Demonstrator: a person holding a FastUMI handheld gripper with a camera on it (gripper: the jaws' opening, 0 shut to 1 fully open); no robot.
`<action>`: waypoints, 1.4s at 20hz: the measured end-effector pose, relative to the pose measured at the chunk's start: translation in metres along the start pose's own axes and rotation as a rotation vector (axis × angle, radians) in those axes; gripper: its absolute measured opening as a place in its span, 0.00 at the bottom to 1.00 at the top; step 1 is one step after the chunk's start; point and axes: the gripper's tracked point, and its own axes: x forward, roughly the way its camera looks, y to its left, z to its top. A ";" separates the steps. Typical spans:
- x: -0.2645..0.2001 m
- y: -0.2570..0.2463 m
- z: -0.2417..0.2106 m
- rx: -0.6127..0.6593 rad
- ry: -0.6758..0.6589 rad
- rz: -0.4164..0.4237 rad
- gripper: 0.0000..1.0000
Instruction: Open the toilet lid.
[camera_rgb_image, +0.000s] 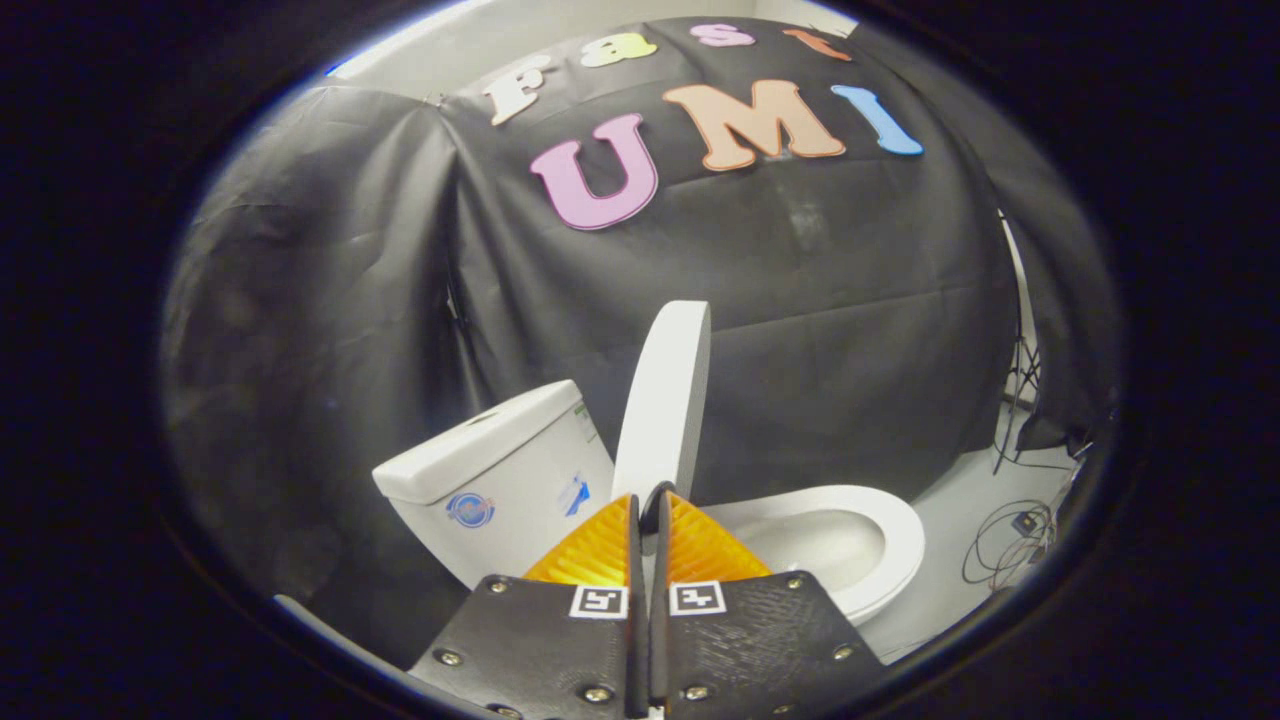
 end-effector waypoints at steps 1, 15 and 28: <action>0.001 0.002 0.000 -0.002 -0.003 0.004 0.01; 0.008 0.050 0.004 -0.028 -0.030 0.060 0.01; 0.013 0.090 -0.003 -0.036 -0.052 0.152 0.03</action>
